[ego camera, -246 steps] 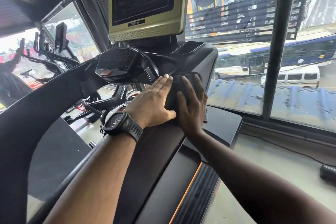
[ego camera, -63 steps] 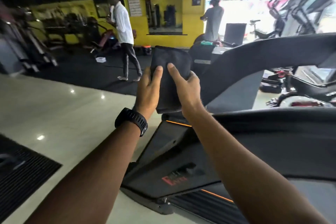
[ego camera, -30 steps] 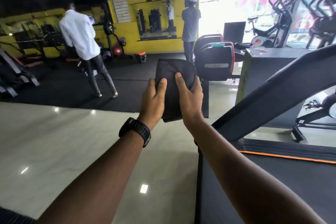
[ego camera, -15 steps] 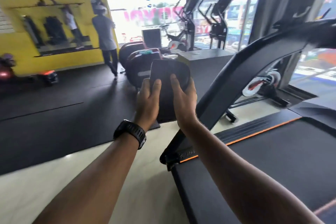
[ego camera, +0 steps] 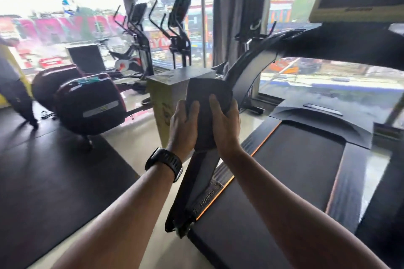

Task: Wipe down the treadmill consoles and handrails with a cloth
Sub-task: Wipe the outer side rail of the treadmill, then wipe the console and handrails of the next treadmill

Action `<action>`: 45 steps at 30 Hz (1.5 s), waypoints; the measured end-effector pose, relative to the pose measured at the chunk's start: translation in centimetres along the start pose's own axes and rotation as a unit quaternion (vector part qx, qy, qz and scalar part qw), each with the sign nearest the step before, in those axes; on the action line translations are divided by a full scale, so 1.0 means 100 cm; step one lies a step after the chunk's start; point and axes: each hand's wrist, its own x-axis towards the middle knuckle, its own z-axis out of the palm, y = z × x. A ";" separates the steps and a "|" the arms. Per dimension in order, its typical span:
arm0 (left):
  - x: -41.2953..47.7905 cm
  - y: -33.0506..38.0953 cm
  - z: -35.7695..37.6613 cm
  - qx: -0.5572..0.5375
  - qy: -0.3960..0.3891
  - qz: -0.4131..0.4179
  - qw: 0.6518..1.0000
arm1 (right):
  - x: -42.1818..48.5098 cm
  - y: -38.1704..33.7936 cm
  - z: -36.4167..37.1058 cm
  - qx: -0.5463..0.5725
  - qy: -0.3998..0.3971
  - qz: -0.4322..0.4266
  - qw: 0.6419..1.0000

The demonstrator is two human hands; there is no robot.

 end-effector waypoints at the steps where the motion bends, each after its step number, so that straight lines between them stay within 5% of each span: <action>1: 0.009 -0.006 0.003 0.001 -0.005 0.009 1.000 | 0.006 0.003 0.004 -0.007 0.011 0.000 1.000; 17: 0.210 -0.070 0.103 -0.015 -0.100 0.048 0.994 | 0.208 0.035 0.065 -0.048 0.125 -0.037 0.990; 45: 0.392 -0.146 0.236 -0.124 -0.167 0.049 0.977 | 0.404 0.082 0.104 -0.089 0.249 -0.043 0.963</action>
